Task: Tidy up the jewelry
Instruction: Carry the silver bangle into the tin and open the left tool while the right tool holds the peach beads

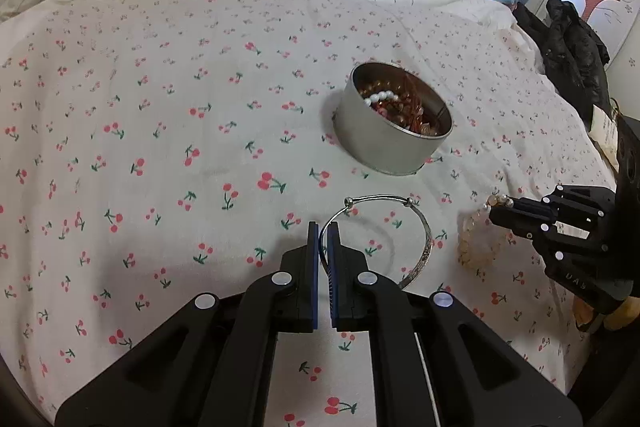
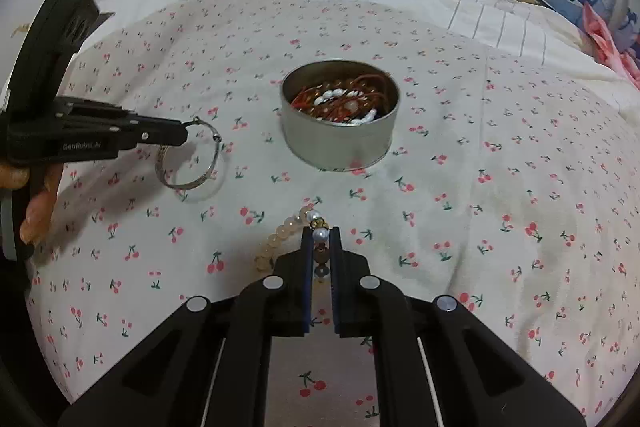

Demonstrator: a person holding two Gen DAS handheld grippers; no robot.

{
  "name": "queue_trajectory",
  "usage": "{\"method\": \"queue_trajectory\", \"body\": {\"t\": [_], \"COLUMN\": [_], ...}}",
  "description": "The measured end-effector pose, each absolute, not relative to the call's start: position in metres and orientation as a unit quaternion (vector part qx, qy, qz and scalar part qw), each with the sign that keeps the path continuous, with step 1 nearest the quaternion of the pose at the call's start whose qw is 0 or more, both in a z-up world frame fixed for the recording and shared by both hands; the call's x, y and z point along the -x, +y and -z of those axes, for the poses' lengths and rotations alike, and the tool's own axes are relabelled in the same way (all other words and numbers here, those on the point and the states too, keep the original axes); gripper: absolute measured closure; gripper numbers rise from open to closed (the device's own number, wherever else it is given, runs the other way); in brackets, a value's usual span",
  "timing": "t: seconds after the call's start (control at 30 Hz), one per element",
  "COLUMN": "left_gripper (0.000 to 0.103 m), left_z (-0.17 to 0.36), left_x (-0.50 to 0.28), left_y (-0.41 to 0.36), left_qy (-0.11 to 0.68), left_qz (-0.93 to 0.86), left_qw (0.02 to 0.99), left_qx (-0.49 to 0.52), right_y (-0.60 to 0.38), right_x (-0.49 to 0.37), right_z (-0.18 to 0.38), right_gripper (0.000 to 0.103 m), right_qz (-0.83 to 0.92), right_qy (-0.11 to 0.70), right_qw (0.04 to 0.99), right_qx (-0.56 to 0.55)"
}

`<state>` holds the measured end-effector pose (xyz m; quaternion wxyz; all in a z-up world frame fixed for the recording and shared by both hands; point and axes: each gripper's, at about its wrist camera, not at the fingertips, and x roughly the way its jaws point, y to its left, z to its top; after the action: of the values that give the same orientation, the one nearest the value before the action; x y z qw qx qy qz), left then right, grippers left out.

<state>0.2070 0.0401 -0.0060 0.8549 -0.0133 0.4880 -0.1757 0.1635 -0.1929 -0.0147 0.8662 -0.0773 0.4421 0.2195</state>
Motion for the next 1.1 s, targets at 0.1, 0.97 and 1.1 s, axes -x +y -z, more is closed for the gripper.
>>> {"method": "queue_trajectory", "body": {"t": [0.1,0.97,1.1], "left_gripper": [0.099,0.099,0.099], "left_z": [0.003,-0.005,-0.006], "left_x": [-0.207,-0.202,-0.201], "left_y": [0.037,0.022,0.021], "left_qy": [0.483,0.452,0.449], "left_qz": [0.177,0.143,0.142], "left_qw": [0.858,0.878,0.879], "left_qx": [0.011,-0.061,-0.067], "right_y": [-0.199,-0.214,-0.215], "right_x": [-0.164,-0.165,-0.165], "right_z": [0.009,-0.017,-0.018], "right_gripper": [0.095,0.095,0.095], "right_qz": [-0.214,-0.217,-0.219], "right_qy": [0.434,0.382,0.381], "right_qw": [0.873,0.898,0.898], "right_qx": [0.063,0.022,0.021]}}
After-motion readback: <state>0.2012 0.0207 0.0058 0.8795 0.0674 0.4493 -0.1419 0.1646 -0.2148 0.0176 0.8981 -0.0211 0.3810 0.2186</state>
